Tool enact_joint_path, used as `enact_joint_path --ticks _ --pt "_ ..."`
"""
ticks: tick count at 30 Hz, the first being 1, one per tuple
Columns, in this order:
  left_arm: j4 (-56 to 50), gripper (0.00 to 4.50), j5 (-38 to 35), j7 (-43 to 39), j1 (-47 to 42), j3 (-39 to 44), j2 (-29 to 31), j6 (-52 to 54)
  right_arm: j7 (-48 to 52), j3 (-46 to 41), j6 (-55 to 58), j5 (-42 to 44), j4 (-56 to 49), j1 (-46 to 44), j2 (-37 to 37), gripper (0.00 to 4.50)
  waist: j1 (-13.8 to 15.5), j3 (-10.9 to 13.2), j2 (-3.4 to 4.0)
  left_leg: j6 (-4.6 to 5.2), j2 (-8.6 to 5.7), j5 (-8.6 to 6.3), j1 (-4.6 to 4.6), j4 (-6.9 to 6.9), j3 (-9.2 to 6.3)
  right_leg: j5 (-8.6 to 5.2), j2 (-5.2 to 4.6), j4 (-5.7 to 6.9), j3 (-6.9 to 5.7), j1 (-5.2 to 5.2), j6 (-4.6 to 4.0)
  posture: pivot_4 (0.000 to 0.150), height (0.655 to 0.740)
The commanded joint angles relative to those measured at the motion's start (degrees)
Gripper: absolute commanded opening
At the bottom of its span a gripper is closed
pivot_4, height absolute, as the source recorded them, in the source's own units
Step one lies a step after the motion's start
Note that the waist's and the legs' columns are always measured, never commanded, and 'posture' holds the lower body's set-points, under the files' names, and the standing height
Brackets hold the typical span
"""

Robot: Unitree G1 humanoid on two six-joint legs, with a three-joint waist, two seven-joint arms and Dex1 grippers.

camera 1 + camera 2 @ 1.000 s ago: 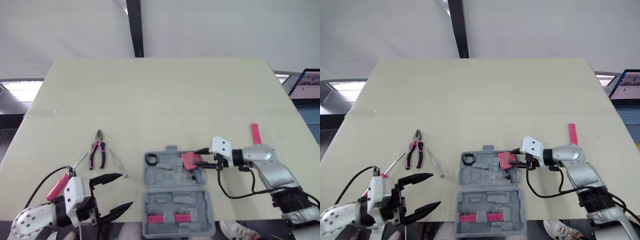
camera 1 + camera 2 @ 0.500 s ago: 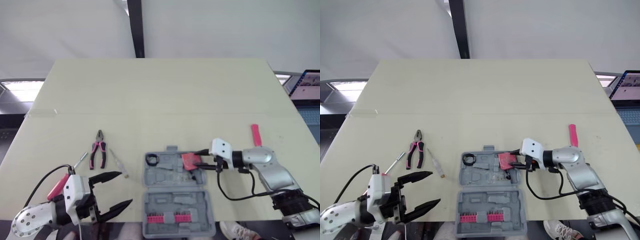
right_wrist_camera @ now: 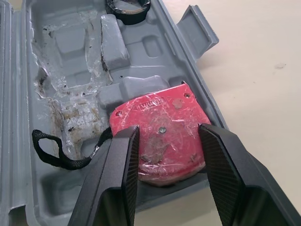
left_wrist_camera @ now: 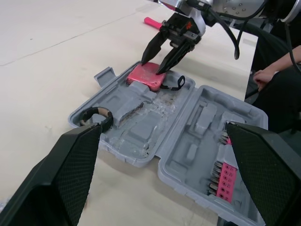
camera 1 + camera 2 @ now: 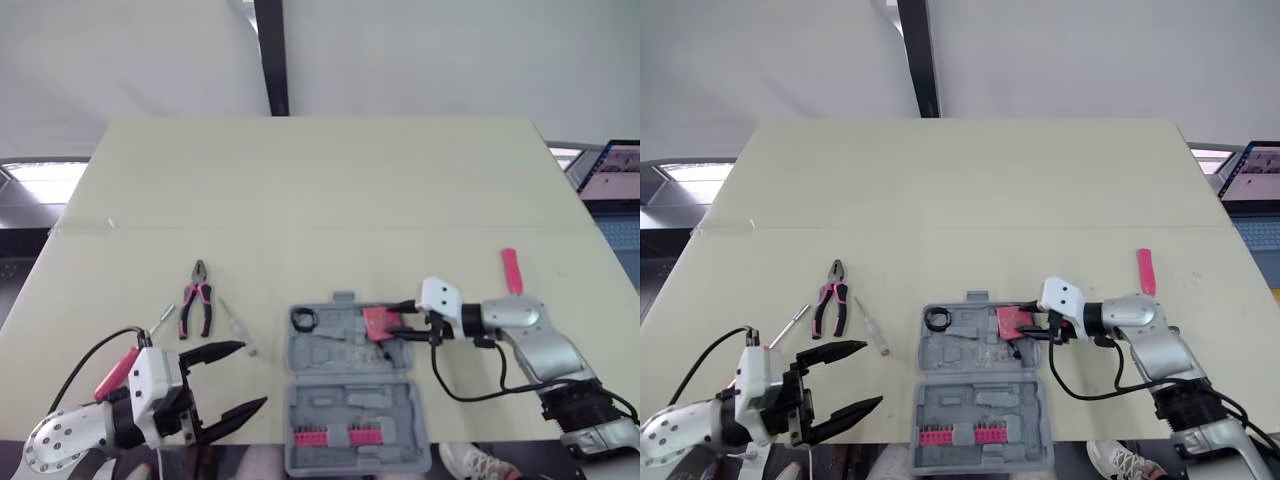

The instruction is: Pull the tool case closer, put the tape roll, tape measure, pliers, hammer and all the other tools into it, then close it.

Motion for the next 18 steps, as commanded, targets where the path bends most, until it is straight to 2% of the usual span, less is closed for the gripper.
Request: enact_joint_path --ticks 1,12,18 --pt "-1.9 4.5 -1.0 0.0 0.0 1.3 0.3 0.0 -0.4 2.4 1.1 -2.8 2.6 1.5 0.1 2.12 0.0 0.0 0.0 0.0 0.0 0.0 0.0 0.0 0.0 0.0 0.0 0.0 0.0 0.0 0.0 0.15 0.74" --pt "-1.9 4.5 -0.9 -0.3 0.1 1.3 0.4 -0.1 -0.2 3.7 2.1 -2.9 4.4 2.4 -0.3 2.12 0.0 0.0 -0.07 0.0 0.0 0.0 0.11 -0.02 0.0 0.0 0.0 -0.17 0.0 0.12 0.0 0.15 0.74" --pt "-1.8 4.5 -0.8 -0.7 0.2 1.5 0.5 -0.3 -0.8 3.7 1.7 -2.8 6.1 3.5 0.4 2.12 0.1 -0.1 -0.17 0.0 0.02 -0.01 0.48 -0.15 -0.03 0.0 0.0 -0.55 -0.06 0.62 0.0 0.15 0.74"
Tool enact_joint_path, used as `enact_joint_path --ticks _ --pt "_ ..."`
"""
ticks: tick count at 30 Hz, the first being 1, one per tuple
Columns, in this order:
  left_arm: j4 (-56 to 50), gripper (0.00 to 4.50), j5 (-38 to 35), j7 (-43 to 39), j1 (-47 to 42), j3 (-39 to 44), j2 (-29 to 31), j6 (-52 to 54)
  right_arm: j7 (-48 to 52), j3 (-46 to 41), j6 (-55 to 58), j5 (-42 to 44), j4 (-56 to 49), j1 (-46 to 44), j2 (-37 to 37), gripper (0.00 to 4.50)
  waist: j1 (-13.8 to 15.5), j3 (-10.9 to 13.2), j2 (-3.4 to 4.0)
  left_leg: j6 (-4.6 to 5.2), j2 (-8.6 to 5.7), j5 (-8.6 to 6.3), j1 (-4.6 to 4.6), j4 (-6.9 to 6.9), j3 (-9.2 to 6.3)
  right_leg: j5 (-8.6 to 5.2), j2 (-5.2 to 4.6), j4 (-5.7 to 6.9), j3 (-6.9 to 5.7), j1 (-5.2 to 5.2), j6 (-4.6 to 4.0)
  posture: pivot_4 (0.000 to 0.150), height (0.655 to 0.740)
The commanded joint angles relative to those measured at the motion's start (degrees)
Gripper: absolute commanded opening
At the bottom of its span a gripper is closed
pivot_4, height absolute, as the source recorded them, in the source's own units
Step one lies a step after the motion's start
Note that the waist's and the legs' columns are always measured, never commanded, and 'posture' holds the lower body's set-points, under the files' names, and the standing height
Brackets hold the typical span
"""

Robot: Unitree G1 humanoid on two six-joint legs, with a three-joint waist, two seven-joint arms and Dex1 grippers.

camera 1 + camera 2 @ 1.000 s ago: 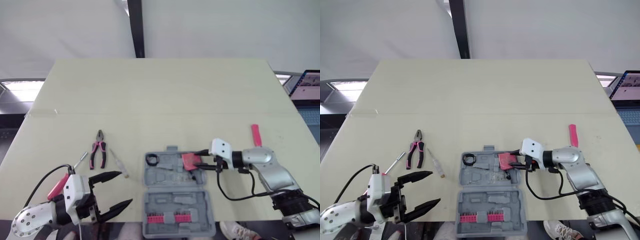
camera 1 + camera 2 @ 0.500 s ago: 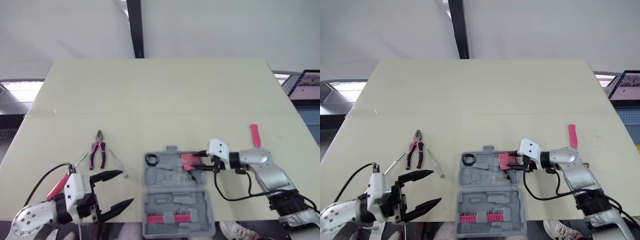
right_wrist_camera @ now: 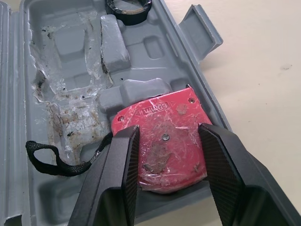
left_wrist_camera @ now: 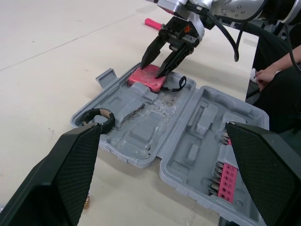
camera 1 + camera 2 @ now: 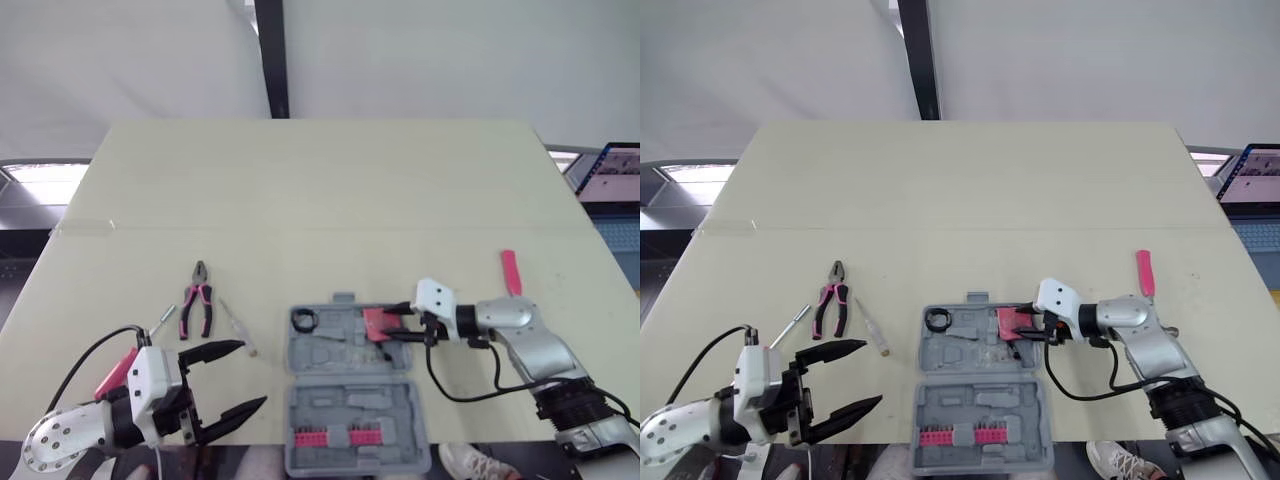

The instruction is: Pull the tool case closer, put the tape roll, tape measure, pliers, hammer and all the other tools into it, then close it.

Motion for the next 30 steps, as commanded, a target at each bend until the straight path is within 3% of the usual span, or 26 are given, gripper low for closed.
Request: enact_joint_path --ticks 1,12,19,30 --pt "-1.7 4.5 -0.8 -0.5 0.2 1.2 0.4 -0.5 -0.2 2.5 1.8 -2.6 4.7 3.3 0.4 2.12 0.0 -0.1 -0.1 0.0 0.0 0.0 0.01 -0.01 -0.01 0.0 0.0 -0.01 -0.01 0.02 0.0 0.15 0.74" --pt "-1.3 4.5 -0.4 -1.1 0.0 1.0 0.4 -1.0 -1.2 2.1 0.4 -2.7 7.0 5.8 1.9 2.12 0.0 -0.5 -0.41 -0.02 0.03 -0.01 0.19 -0.17 -0.05 0.0 0.02 -0.2 -0.07 0.23 0.0 0.15 0.74" --pt "-1.1 4.5 -0.2 -1.2 -0.6 0.8 0.6 -0.8 -1.4 1.9 -0.2 -3.2 8.9 5.7 2.3 2.12 0.0 -0.5 -0.46 -0.03 0.06 -0.03 0.99 -0.58 -0.02 -0.01 0.02 -0.64 -0.1 1.05 -0.01 0.15 0.74" --pt "-0.6 4.5 -0.1 -1.5 -0.8 0.8 0.4 -0.9 -1.7 1.7 -0.1 -3.1 9.2 5.6 2.8 2.12 0.0 -0.7 -0.53 -0.04 0.08 -0.05 1.01 -0.61 -0.07 0.0 0.02 -0.81 -0.16 1.16 -0.02 0.15 0.74"
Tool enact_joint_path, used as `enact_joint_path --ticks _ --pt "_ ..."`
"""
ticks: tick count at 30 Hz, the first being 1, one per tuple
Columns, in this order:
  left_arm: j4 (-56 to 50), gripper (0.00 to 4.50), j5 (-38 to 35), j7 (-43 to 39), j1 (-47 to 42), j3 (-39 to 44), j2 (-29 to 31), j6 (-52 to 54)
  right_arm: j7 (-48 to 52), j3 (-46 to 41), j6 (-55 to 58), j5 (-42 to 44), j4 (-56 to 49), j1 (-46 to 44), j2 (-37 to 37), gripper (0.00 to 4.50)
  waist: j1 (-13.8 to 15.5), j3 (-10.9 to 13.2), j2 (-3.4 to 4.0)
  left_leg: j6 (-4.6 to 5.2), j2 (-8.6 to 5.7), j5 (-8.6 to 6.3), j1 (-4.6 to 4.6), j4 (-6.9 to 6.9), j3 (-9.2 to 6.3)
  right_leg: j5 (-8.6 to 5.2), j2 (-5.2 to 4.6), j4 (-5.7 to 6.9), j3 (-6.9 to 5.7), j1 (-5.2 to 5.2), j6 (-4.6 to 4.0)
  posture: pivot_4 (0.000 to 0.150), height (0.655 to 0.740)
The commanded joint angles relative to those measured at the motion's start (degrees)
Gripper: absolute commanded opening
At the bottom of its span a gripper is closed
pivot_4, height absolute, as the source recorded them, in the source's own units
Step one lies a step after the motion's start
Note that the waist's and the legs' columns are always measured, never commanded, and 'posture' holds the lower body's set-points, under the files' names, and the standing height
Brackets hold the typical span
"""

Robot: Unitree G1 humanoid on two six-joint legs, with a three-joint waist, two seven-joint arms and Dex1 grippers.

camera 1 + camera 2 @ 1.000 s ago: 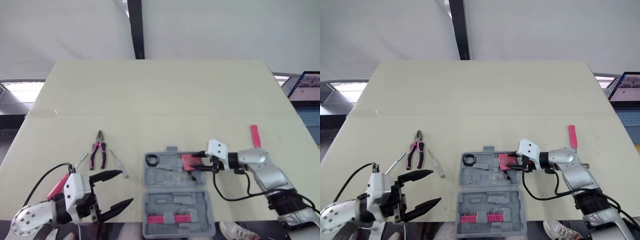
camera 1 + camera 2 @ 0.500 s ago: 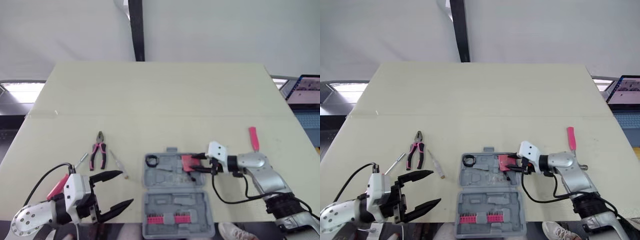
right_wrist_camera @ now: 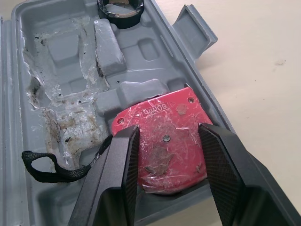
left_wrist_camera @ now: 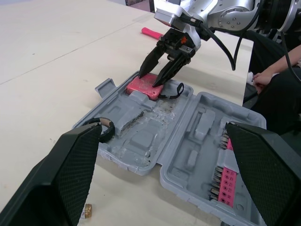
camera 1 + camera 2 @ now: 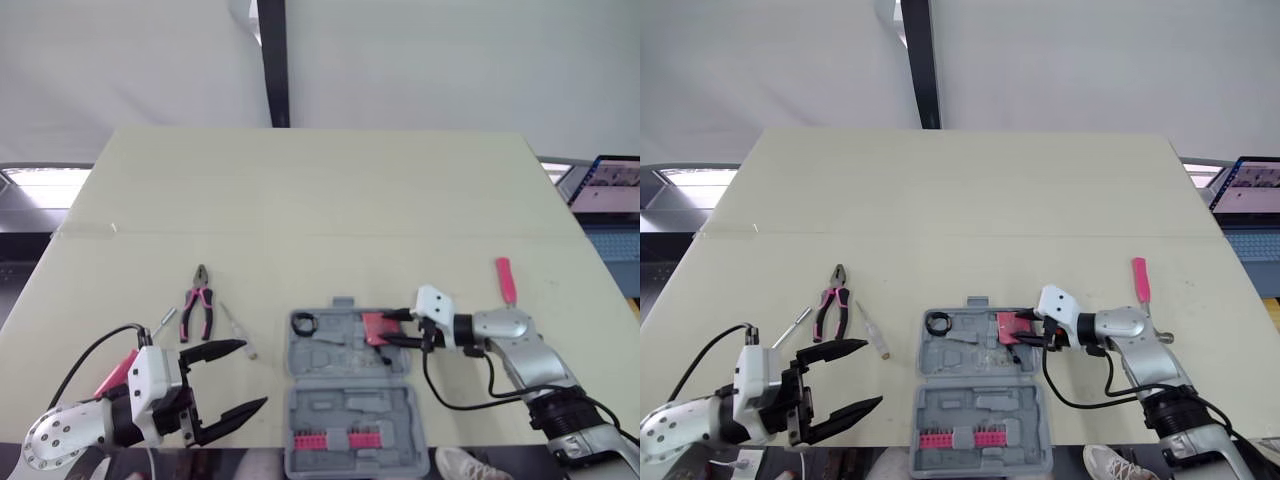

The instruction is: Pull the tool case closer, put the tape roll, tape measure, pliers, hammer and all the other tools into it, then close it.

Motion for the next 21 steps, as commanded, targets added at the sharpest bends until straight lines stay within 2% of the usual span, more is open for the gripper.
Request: enact_joint_path --ticks 1,6,11,14,17,21 --pt "-0.7 4.5 -0.2 -0.4 0.1 0.7 0.3 -0.7 -0.7 2.7 2.5 -3.2 5.4 3.5 0.1 2.12 0.0 0.0 0.0 0.0 0.0 0.0 0.0 0.0 0.0 0.0 0.0 0.0 0.0 0.0 0.0 0.15 0.74" --pt "-0.6 4.5 -0.6 0.3 0.0 0.9 -0.6 -0.8 -2.5 0.3 3.4 -1.5 0.0 2.7 0.3 2.12 0.0 0.0 0.05 -0.01 0.01 -0.01 -0.02 0.0 -0.01 0.0 0.0 -0.01 -0.01 0.0 -0.01 0.15 0.74" --pt "-0.7 4.5 -1.4 2.4 0.1 1.3 -2.1 -0.1 -3.9 -4.9 10.2 2.8 -16.4 3.8 -2.9 2.12 0.1 0.6 0.85 0.0 -0.01 -0.02 -0.2 0.01 0.0 0.05 0.0 -0.1 -0.01 -0.13 0.05 0.15 0.74" --pt "-1.0 4.5 -2.4 3.7 -0.1 1.4 -2.5 1.4 -2.9 -7.8 15.8 5.5 -24.9 4.7 -7.3 2.12 0.2 0.9 1.16 0.0 -0.02 -0.02 -0.45 -0.01 0.01 0.07 -0.01 -0.12 -0.02 -0.41 0.07 0.15 0.74" --pt "-1.3 4.5 -3.1 4.8 0.2 1.7 -2.7 2.7 -1.6 -10.6 21.0 8.8 -30.8 6.4 -11.5 2.12 0.3 0.9 1.15 0.0 -0.02 -0.01 -1.18 0.15 0.01 0.08 0.01 0.1 -0.02 -1.17 0.09 0.15 0.74" --pt "-2.5 4.5 -3.7 5.4 2.9 2.3 -2.8 4.1 3.6 -16.1 25.5 13.3 -37.9 15.9 -20.0 2.12 1.0 1.0 1.06 0.04 -0.04 -0.04 -1.23 0.06 0.02 0.09 0.0 0.13 -0.07 -1.17 0.11 0.15 0.74"
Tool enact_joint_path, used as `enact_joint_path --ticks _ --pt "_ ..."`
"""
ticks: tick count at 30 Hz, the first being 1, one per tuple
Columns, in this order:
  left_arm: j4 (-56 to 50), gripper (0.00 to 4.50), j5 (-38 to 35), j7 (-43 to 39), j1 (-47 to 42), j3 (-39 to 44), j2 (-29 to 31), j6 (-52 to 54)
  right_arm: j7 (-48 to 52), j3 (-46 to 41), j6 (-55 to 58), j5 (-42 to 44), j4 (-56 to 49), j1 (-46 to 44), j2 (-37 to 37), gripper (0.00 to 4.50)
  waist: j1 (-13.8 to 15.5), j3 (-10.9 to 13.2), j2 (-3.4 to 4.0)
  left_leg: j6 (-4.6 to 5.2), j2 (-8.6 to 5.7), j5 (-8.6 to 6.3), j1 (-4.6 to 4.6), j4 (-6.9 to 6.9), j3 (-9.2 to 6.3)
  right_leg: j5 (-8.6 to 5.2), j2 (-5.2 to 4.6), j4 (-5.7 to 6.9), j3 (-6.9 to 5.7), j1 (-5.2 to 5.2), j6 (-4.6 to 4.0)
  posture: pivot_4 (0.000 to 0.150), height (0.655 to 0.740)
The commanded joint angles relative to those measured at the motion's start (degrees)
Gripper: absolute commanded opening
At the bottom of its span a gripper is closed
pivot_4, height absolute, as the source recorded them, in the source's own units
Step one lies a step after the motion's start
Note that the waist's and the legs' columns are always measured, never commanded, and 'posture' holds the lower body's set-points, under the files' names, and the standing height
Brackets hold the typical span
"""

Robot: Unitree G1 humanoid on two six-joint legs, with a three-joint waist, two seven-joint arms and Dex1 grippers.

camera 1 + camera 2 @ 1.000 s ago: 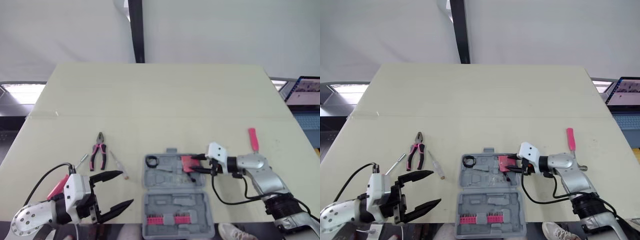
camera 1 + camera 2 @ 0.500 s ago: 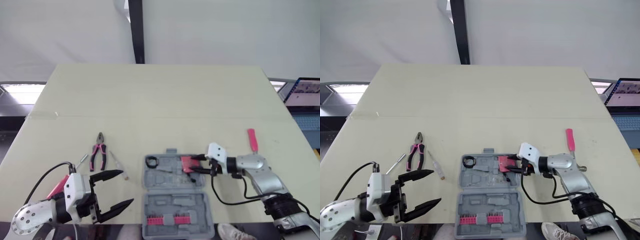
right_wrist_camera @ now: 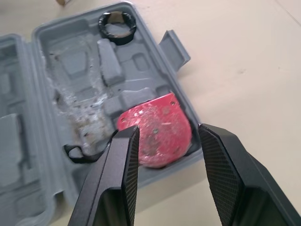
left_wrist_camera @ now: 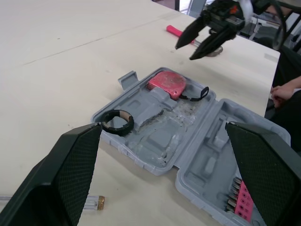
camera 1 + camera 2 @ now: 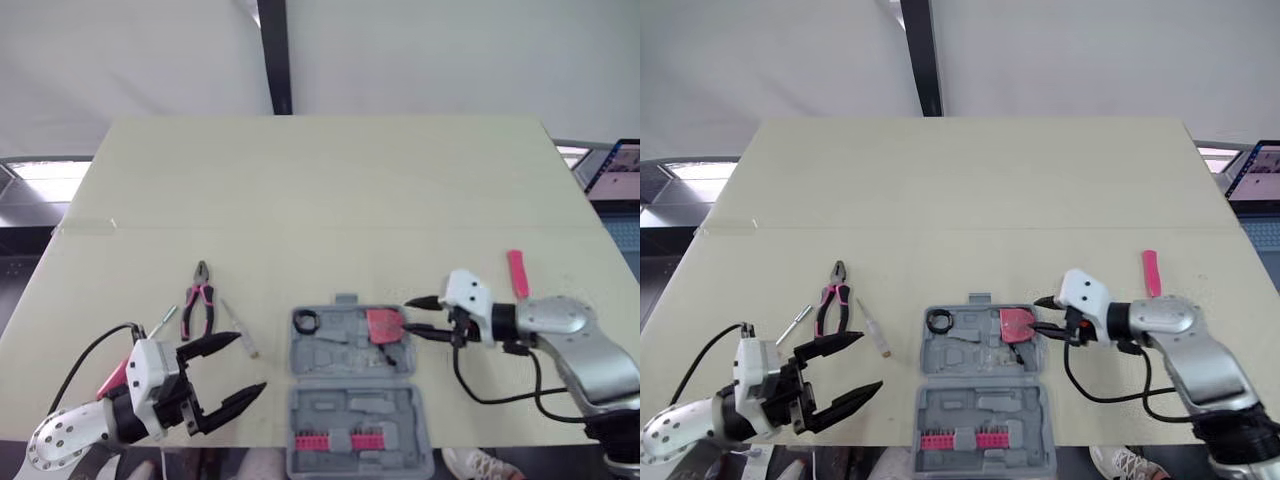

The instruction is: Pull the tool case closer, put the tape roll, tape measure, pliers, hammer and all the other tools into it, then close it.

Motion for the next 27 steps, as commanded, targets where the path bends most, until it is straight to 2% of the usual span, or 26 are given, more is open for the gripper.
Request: enact_joint_path --ticks 1,6,9,12,19,27 --pt "-2.8 4.5 -1.1 0.2 3.8 1.7 -0.6 0.1 5.5 -6.4 3.3 4.8 -6.7 8.7 -6.1 2.12 0.6 0.0 -0.06 0.04 -0.01 -0.02 -0.05 0.0 0.01 0.0 -0.01 -0.08 -0.02 -0.01 0.01 0.15 0.74" --pt "-3.9 4.5 0.6 0.1 11.1 3.4 -3.2 -2.6 10.3 -16.7 6.5 8.5 -10.2 22.1 -11.9 2.12 0.9 0.2 -0.3 0.17 -0.01 -0.09 -0.05 0.08 0.13 0.05 -0.02 -0.31 0.0 0.04 0.09 0.15 0.74" --pt "-3.6 4.5 2.4 -0.1 15.5 4.1 -4.7 -4.6 12.0 -21.4 8.6 9.3 -11.1 28.1 -13.3 3.0 0.9 0.3 -0.37 0.15 0.01 -0.08 0.05 0.17 0.16 0.07 0.0 -0.29 0.02 0.09 0.04 0.15 0.74" --pt "-2.4 4.5 4.5 -1.2 19.1 4.1 -6.8 -8.5 11.9 -23.9 8.1 8.6 -11.4 32.7 -12.3 4.41 1.0 0.4 -0.43 0.16 0.01 -0.09 0.0 0.36 0.17 0.18 0.0 -0.29 0.04 0.11 0.0 0.15 0.74" --pt "1.0 4.5 8.0 -4.3 21.9 3.5 -8.7 -16.5 11.6 -24.8 4.2 6.4 -9.3 37.7 -10.7 4.46 1.0 0.4 -0.45 0.24 0.0 -0.14 -0.07 0.52 0.21 0.27 0.0 -0.35 0.11 0.09 -0.11 0.15 0.74" --pt "1.5 4.5 7.4 -3.8 20.0 3.2 -8.2 -16.8 11.3 -23.2 1.9 5.9 -7.2 35.2 -10.8 4.46 1.0 0.4 -0.42 0.29 0.0 -0.16 -0.08 0.53 0.22 0.28 0.0 -0.36 0.12 0.08 -0.08 0.15 0.74"
